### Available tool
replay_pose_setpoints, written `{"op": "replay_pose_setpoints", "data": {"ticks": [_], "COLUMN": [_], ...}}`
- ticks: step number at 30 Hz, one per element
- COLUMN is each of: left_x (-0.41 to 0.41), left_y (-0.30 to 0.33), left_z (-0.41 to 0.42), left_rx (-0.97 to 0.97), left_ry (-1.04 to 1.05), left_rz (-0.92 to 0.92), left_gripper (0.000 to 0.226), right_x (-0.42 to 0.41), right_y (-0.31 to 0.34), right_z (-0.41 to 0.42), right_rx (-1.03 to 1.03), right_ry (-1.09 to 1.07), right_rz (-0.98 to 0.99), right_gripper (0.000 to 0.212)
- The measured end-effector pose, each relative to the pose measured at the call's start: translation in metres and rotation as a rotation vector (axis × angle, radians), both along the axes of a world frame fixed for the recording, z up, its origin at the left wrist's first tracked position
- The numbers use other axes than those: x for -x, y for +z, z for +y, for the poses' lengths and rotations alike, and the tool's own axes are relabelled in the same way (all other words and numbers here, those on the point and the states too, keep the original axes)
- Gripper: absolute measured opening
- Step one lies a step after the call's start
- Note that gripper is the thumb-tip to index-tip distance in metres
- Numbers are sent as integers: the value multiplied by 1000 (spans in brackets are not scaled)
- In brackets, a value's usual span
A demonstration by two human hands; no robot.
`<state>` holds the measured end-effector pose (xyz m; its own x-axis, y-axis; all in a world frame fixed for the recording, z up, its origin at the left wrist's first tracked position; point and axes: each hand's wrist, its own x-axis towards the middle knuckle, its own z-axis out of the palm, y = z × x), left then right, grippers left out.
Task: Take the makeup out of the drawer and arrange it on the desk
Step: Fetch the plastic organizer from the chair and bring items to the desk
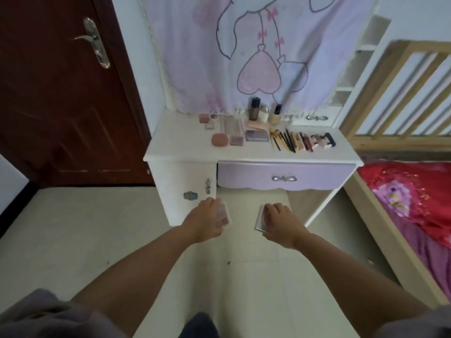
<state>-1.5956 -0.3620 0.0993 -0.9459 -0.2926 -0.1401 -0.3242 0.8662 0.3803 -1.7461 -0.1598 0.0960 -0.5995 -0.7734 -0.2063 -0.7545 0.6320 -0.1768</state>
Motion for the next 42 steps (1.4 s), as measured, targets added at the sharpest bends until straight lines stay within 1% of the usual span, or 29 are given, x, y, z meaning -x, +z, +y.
{"op": "replay_pose_setpoints", "data": {"ticks": [5, 9, 12, 15, 17, 19, 20, 23, 25, 26, 28, 31, 34, 35, 38, 40, 42], "left_x": [90, 166, 216, 258, 281, 300, 308, 325, 331, 333, 336, 337, 338, 339, 347, 358, 371], "left_y": [-17, -27, -29, -34, -41, -49, -53, -65, -73, -76, -80, -78, -78, -78, -66, -51, -33], "left_z": [-58, -113, -147, -170, -179, -186, -189, -192, -190, -189, -186, -182, -182, -184, -192, -200, -207], "left_rx": [-36, -10, -4, -23, -5, 24, 44, 61, 88, 119, 184, 231, 264, 262, 284, 268, 209], "left_ry": [-2, -55, -109, -118, -169, -194, -198, -210, -252, -268, -293, -313, -333, -335, -344, -316, -274], "left_rz": [9, 30, 5, -52, -78, -102, -103, -79, -87, -96, -106, -90, -114, -133, -124, -65, 15], "left_gripper": [70, 69, 67, 64, 62, 62, 65, 66, 62, 58, 57, 57, 61, 65, 68, 64, 60], "right_x": [87, 159, 201, 237, 259, 282, 292, 316, 326, 329, 334, 339, 340, 339, 339, 345, 351], "right_y": [-18, -22, -23, -25, -30, -38, -42, -57, -65, -69, -74, -77, -75, -73, -60, -45, -30], "right_z": [-55, -108, -143, -171, -187, -201, -208, -223, -229, -231, -233, -232, -229, -229, -229, -227, -221], "right_rx": [-23, -11, -22, -47, -68, -54, -48, -56, -64, -76, -113, -151, -200, -189, -31, 8, -12], "right_ry": [10, -34, -59, -60, -45, -43, -37, 20, 59, 83, 126, 187, 227, 219, 134, 85, 34], "right_rz": [-21, -47, -61, -76, -68, -74, -78, -90, -93, -94, -90, -43, -38, -31, 19, 23, 71], "right_gripper": [77, 63, 64, 65, 55, 37, 31, 27, 27, 31, 43, 60, 79, 79, 59, 56, 57]}}
